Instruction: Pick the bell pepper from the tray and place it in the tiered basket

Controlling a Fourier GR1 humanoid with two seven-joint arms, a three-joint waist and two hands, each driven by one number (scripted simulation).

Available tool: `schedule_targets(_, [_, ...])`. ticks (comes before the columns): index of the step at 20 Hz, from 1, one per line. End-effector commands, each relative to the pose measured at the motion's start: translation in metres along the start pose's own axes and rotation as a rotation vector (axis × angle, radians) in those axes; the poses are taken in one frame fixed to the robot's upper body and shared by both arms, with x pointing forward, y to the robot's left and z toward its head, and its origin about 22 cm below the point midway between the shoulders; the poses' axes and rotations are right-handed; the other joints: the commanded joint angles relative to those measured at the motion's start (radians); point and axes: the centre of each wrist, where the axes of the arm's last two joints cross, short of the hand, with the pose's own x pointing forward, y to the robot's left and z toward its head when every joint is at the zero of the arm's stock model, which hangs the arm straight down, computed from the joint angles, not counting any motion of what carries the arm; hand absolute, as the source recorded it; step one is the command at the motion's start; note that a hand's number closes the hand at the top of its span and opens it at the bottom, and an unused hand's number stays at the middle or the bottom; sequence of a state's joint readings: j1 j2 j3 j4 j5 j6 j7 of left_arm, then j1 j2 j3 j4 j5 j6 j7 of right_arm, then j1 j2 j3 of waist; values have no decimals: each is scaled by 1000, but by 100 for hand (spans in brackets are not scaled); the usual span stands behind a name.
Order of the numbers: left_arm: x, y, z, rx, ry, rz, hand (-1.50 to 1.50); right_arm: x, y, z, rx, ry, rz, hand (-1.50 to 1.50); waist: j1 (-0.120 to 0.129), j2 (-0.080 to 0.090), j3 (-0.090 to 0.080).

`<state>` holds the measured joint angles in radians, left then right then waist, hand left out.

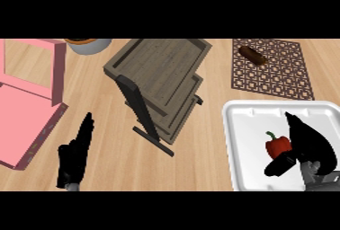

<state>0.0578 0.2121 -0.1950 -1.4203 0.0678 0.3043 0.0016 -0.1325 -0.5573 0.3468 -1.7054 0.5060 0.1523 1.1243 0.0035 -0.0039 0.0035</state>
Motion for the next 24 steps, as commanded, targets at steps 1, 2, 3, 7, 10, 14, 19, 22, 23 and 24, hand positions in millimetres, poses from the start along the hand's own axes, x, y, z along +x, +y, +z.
schedule_targets(1, [-21, 1, 6, 9, 52, 20, 0, -7, 4, -14, 54, 144, 4, -150, -2, 5, -4])
schedule_targets(2, [-13, -9, 6, 2, 57, 1, 0, 2, -4, -3, 51, 134, 18, -150, -3, 3, -4])
schedule_targets(3, [-14, -16, -2, -15, 53, 3, 0, 4, 10, -23, 59, 144, 10, -150, 0, 6, -4])
schedule_targets(7, [-17, -3, 3, 5, 68, 3, 0, 4, 27, -7, 78, 138, 16, -150, -4, 3, -4])
schedule_targets(10, [-14, 8, 8, 4, 56, 2, 0, -6, 28, -23, 85, 146, 9, -150, -1, 3, -4])
schedule_targets(14, [-5, -13, 12, -17, 66, 8, 0, -2, 38, -41, 70, 112, 4, 150, 1, 4, -3])
schedule_targets(19, [-14, -7, 13, -1, 46, -12, 0, -1, 43, -31, 58, 31, 14, 150, -1, 4, -4])
schedule_targets(22, [-11, 4, -1, -16, 57, -4, 0, -10, 50, -44, -8, 3, 117, 150, -1, 5, -3])
schedule_targets(23, [-7, -12, 0, 2, 44, -3, 0, 14, 51, -38, -36, -7, 116, 150, 2, 5, -3])
schedule_targets(24, [-19, -2, 7, 8, 55, -7, 0, -8, 40, -49, -64, -7, 135, 150, 0, 5, -4])
